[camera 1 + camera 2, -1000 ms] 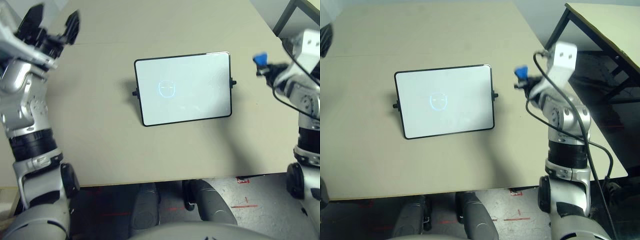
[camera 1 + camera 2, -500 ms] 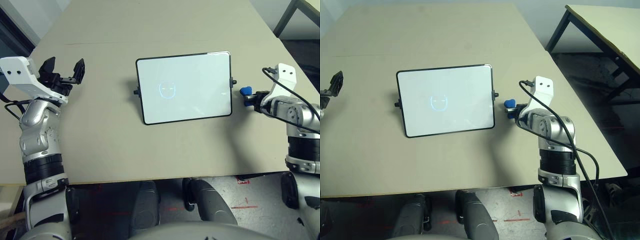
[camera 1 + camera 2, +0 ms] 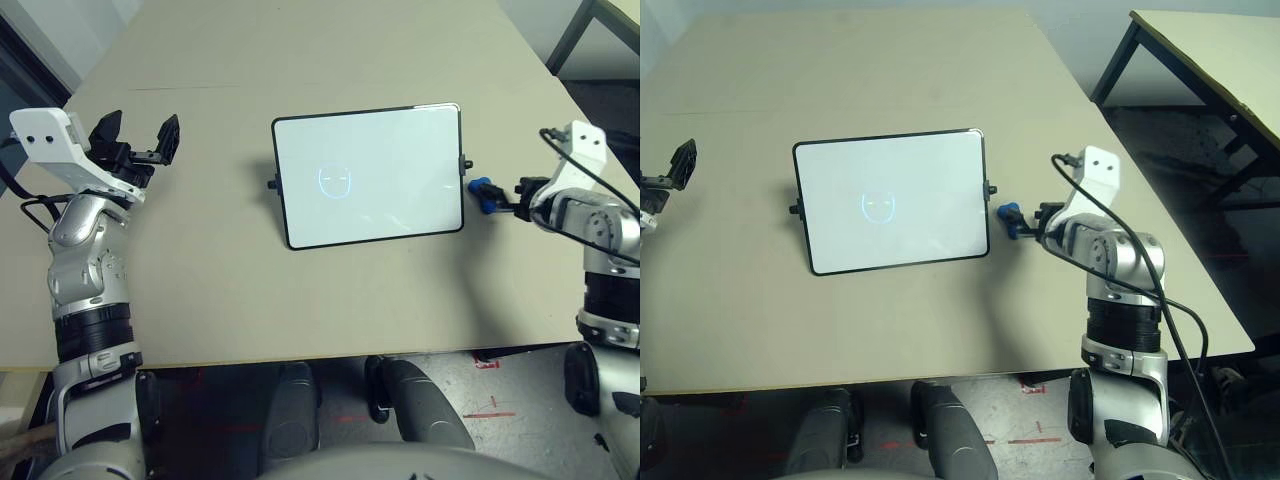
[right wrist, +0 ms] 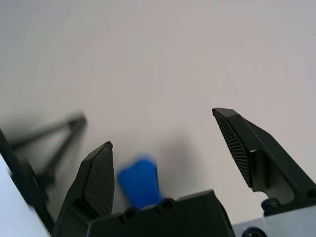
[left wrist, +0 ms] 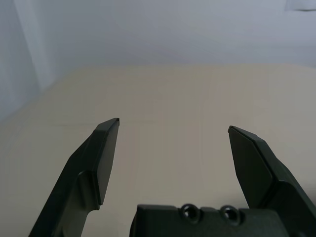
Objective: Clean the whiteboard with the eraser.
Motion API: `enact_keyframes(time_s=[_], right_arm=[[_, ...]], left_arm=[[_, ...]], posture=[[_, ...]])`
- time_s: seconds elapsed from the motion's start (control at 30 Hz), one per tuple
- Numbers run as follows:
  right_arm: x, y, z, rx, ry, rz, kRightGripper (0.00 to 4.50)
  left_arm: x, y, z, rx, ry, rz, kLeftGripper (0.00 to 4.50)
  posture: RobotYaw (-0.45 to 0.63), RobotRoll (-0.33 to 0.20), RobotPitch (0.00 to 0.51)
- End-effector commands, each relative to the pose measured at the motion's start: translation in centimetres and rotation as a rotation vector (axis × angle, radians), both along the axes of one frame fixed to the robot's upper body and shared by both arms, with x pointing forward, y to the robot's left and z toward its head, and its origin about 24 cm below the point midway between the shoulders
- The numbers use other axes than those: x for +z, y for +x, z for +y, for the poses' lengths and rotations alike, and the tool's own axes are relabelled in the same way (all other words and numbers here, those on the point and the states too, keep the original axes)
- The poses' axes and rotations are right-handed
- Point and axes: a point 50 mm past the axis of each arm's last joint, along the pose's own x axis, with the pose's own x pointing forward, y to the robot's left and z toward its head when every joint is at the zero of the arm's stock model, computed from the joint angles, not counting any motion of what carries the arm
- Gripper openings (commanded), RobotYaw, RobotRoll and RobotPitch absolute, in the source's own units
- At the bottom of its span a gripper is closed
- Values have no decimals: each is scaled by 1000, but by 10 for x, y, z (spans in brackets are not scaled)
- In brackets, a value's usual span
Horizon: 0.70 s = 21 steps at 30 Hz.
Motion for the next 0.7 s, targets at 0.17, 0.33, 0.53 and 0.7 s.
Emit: enact_keyframes(time_s=[0.17, 0.33, 0.53, 0.7], right_arm=[[-40, 17, -28, -35, -17, -251, 4467], [-64, 16, -51, -124, 8, -271, 4467], [-79, 11, -61, -161, -20, -246, 4467], [-96, 1, -66, -198, -9, -212, 4467]], left_arm=[[-33, -3, 23, 136, -31, 36, 4500], [-49, -4, 31, 166, -76, 88, 4500], [-62, -3, 40, 182, -115, 138, 4500], [-75, -10, 52, 253, -171, 153, 4500]], posture=[[-63, 0, 129], [-50, 0, 140], [-51, 0, 127], [-61, 0, 121]])
